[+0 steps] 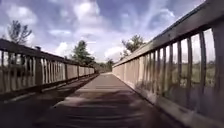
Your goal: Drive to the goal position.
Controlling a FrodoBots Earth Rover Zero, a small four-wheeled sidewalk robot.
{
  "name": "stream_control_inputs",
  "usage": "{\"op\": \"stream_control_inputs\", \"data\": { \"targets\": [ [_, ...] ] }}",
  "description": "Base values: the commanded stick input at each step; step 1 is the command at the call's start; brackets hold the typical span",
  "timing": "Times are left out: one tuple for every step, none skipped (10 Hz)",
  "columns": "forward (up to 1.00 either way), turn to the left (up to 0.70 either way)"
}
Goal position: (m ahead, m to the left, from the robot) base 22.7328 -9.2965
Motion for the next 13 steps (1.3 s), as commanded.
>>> {"op": "stream_control_inputs", "data": {
  "targets": [
    [1.0, 0.0],
    [1.0, 0.0],
    [1.0, 0.0],
    [1.0, 0.0],
    [1.0, 0.0],
    [1.0, 0.0],
    [1.0, 0.0],
    [1.0, 0.0],
    [1.0, 0.0],
    [1.0, 0.0],
    [1.0, 0.0],
    [1.0, 0.0],
    [1.0, 0.0]
  ]
}}
